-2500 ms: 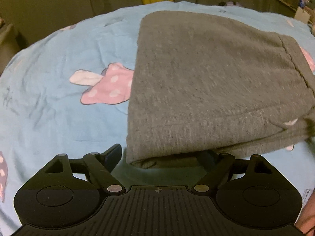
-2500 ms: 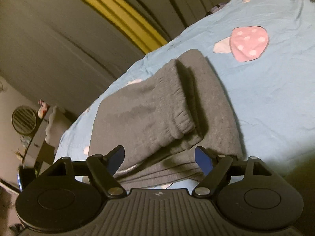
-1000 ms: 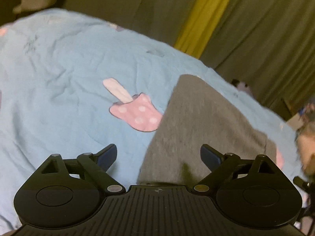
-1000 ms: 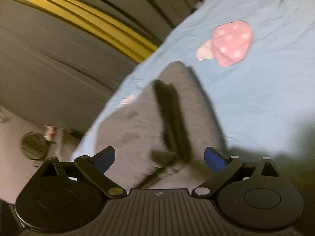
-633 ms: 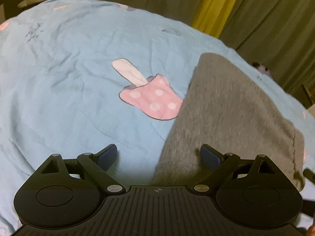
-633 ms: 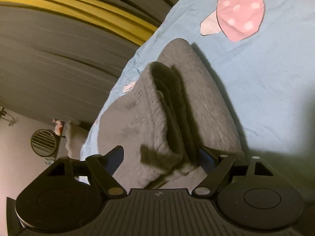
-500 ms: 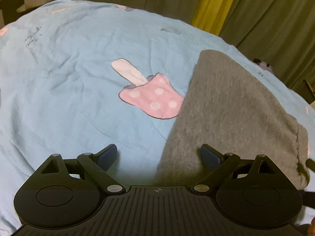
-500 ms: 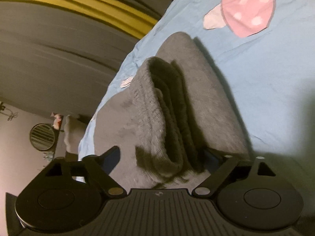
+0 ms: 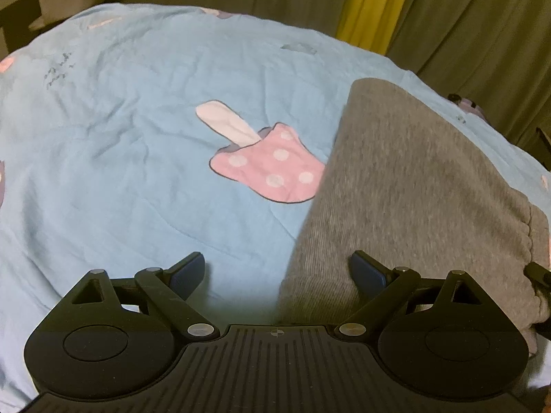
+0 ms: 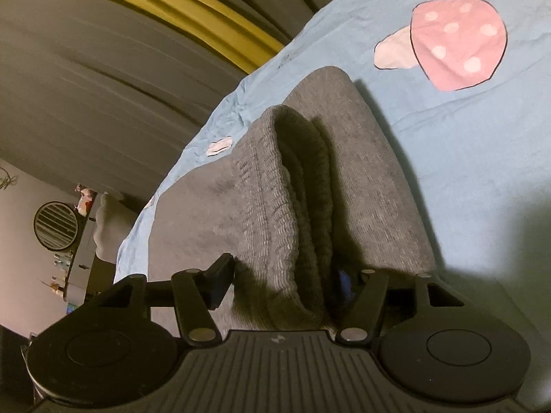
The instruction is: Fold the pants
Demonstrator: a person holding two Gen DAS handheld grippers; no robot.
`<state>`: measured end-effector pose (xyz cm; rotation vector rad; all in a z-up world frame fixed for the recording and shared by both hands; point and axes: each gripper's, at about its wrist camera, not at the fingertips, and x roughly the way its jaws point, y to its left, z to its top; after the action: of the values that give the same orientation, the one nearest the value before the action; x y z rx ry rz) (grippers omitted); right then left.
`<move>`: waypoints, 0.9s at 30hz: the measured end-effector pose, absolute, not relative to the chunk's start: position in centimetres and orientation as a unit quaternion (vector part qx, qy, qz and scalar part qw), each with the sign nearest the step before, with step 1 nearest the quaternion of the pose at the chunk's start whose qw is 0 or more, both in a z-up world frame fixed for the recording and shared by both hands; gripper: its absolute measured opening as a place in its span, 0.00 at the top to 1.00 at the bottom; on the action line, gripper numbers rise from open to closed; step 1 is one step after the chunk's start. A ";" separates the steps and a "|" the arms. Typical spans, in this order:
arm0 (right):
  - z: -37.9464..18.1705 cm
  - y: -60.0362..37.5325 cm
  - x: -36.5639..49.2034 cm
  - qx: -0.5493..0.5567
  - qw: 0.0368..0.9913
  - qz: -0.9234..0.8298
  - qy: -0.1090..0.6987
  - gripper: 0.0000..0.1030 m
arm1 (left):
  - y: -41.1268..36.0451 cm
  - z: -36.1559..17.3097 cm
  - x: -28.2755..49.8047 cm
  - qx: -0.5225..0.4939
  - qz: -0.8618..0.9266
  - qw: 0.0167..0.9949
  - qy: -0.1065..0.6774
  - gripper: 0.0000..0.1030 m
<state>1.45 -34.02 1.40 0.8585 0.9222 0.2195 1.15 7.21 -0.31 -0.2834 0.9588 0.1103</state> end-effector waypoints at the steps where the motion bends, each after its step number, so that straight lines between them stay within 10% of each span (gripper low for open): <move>1: 1.5 -33.9 1.6 0.398 0.804 0.096 0.432 0.46 | 7.3 -0.3 1.2 -0.138 0.053 0.876 0.460 0.07; 4: 3.0 -33.2 1.1 0.370 0.827 0.089 0.415 0.63 | 7.5 -0.1 1.0 -0.144 0.051 0.878 0.454 0.07; 11: 6.3 -32.5 0.1 0.274 0.873 0.099 0.391 0.63 | 7.1 1.7 1.7 -0.121 0.023 0.904 0.409 0.07; 14: 5.1 -32.8 0.3 0.222 0.880 0.055 0.416 0.43 | 6.3 1.7 3.2 -0.083 0.008 0.909 0.409 0.06; 16: 5.2 -33.9 0.1 0.245 0.879 0.046 0.406 0.07 | 5.9 1.0 4.5 -0.070 -0.011 0.904 0.422 0.06; 27: 0.5 -38.5 3.3 0.414 0.781 0.101 0.457 0.04 | 5.6 -2.4 9.6 -0.124 -0.143 0.859 0.476 0.06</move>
<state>3.32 -38.52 0.47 0.8934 0.9863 0.2191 9.58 5.60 -2.45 -0.2595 0.9994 -0.3002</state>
